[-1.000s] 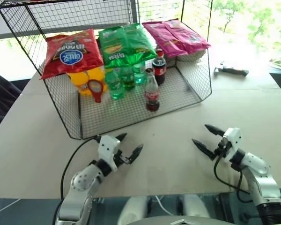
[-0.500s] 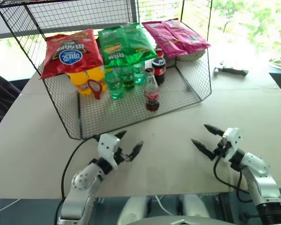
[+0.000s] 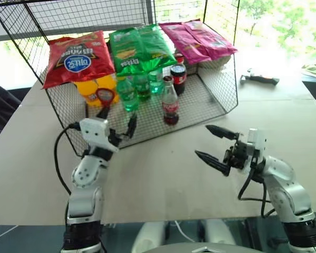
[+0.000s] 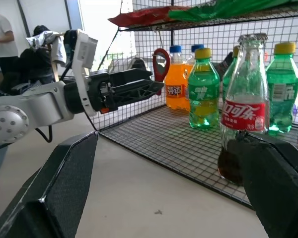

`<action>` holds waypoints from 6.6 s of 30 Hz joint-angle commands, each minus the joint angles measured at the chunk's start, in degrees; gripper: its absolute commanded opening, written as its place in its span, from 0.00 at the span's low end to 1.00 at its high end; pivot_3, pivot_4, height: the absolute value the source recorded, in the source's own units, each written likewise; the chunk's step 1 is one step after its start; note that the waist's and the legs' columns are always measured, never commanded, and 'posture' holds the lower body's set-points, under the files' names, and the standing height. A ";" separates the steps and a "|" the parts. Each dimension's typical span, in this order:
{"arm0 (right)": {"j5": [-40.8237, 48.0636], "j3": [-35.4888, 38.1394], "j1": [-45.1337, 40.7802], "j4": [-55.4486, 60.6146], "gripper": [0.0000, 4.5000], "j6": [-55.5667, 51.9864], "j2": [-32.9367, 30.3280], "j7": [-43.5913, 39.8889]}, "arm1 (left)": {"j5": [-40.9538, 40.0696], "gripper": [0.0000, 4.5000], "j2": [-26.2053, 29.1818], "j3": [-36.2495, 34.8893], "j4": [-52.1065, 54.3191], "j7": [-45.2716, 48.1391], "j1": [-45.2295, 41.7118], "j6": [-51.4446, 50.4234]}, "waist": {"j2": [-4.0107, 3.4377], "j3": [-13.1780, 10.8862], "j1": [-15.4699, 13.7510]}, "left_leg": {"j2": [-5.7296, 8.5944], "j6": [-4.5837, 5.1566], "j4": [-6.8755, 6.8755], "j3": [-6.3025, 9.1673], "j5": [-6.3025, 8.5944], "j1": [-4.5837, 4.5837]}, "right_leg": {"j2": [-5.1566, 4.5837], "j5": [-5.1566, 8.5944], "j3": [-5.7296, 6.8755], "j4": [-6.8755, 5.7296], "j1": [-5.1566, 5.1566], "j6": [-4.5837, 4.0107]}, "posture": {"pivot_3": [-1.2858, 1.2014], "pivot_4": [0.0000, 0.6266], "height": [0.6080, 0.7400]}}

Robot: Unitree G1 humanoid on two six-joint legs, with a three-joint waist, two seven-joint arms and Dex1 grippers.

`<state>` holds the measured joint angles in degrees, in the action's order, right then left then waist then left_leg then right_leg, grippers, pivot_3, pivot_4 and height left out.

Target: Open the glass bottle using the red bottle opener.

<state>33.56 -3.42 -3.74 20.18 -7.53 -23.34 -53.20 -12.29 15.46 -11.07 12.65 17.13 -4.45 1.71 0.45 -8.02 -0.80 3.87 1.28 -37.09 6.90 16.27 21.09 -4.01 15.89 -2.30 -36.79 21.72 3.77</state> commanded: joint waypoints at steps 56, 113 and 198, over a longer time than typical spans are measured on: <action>-0.47 0.19 -3.64 3.29 1.00 -0.95 1.79 3.68 | -16.84 0.01 -0.53 -5.84 1.01 1.55 -5.46 -3.66 | 0.15 -0.04 0.14 | 0.00 -0.01 -0.12 0.01 -0.01 0.09 | 0.02 -0.01 0.02 -0.10 0.10 0.00 | 0.52 0.24 1.00; 27.00 -0.69 -26.43 -1.87 0.10 -56.17 -7.13 7.07 | -48.56 0.00 -9.09 7.91 -4.39 31.31 -11.97 -38.97 | 0.18 -0.03 0.59 | 0.02 0.00 -0.38 0.06 -0.03 0.69 | 0.04 -0.02 0.09 -0.14 0.53 -0.01 | 0.52 0.24 1.00; -9.21 12.73 -15.72 -5.78 0.00 -11.44 -0.49 26.55 | -4.90 0.59 -5.41 15.70 -15.91 25.96 -21.45 1.23 | 0.23 0.00 1.54 | 0.12 -0.03 -0.88 -0.05 -0.07 0.96 | 0.06 -0.11 -0.09 -0.80 0.93 0.11 | 0.52 0.24 1.00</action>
<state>24.57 7.26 -18.52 13.81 -20.87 -22.86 -26.29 -14.82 9.44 3.51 -9.96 41.01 -26.06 4.08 0.68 -8.02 0.73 3.97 1.25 -38.00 6.84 16.20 22.04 -3.94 15.78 -2.40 -37.63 22.64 3.88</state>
